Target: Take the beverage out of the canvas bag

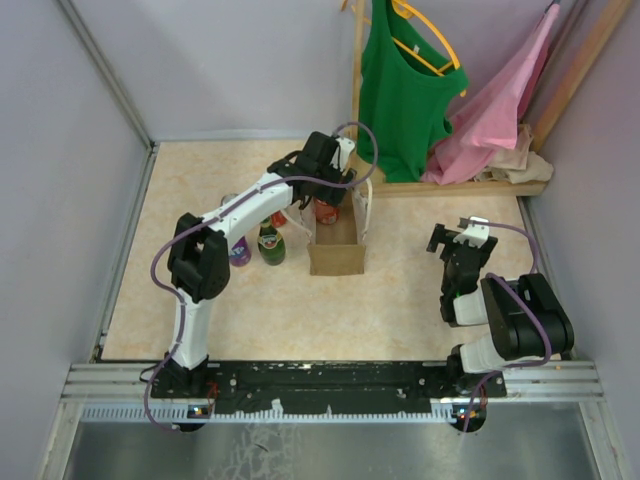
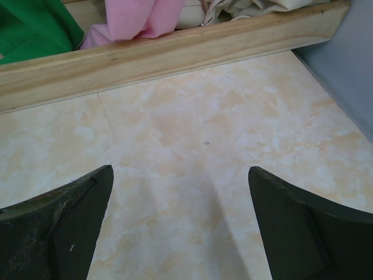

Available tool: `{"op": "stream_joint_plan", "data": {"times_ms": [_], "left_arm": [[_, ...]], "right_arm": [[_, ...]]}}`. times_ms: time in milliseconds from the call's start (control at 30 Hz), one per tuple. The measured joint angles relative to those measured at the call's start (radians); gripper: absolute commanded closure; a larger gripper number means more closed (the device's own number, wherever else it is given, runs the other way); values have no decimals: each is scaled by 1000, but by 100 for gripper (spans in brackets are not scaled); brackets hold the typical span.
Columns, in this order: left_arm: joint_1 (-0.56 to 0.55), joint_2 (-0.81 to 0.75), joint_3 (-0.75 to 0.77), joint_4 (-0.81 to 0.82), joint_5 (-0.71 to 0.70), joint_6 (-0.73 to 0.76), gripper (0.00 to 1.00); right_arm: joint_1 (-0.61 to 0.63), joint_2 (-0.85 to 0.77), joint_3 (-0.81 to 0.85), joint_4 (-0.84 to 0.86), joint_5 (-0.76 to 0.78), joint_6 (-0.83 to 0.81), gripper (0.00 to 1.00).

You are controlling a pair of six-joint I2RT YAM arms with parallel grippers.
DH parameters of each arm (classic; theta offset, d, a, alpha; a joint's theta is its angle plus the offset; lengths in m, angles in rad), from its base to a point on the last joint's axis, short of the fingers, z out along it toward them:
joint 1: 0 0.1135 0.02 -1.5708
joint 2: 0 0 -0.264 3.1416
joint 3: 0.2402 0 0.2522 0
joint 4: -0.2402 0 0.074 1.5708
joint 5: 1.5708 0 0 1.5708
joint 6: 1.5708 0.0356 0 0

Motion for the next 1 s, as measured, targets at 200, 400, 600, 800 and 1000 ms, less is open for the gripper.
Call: {"op": "stream_joint_plan", "data": {"times_ms": [200,400,600,800,1000], "left_arm": [[0,5,0,0,7,-4,15],[0,29,0,0,10,-7,15],[0,52,0,1,9,-8,18],[0,64,0,4,2,-7,32],[2,66,0,9,1,-10,68]], "right_arm": [[0,0,0,0,0,0,1],[0,0,0,0,0,0,1],[0,0,0,0,0,0,1],[0,0,0,0,0,0,1],[0,0,0,0,0,0,1]]}}
